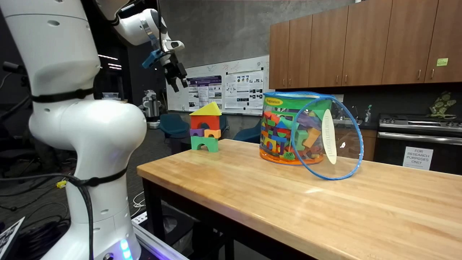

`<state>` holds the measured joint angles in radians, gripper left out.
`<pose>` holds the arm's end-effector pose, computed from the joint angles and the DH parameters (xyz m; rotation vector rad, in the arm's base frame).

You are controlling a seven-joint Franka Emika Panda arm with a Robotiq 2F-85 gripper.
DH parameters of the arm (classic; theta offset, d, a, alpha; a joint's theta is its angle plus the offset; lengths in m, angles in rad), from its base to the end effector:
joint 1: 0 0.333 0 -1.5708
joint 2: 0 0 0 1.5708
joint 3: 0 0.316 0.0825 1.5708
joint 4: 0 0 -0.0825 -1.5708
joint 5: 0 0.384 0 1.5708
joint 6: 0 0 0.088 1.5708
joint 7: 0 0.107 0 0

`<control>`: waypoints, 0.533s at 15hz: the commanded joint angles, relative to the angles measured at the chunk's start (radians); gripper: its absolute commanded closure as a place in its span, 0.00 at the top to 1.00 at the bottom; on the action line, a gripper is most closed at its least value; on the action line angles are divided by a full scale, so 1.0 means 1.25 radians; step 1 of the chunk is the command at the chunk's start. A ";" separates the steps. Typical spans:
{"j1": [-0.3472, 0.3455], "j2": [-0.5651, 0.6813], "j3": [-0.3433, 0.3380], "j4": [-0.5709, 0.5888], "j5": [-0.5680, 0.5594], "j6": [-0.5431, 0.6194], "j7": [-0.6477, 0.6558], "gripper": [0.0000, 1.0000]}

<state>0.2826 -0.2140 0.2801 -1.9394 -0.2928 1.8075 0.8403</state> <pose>0.4335 0.2586 0.5827 2.8775 -0.3218 0.4057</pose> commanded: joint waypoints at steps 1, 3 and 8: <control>0.014 -0.084 -0.064 -0.094 0.043 0.024 -0.215 1.00; 0.030 -0.117 -0.114 -0.132 0.048 0.011 -0.337 1.00; -0.057 -0.227 -0.157 -0.223 0.056 -0.001 -0.615 1.00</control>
<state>0.2598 -0.3893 0.1033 -2.1370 -0.2492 1.8064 0.2364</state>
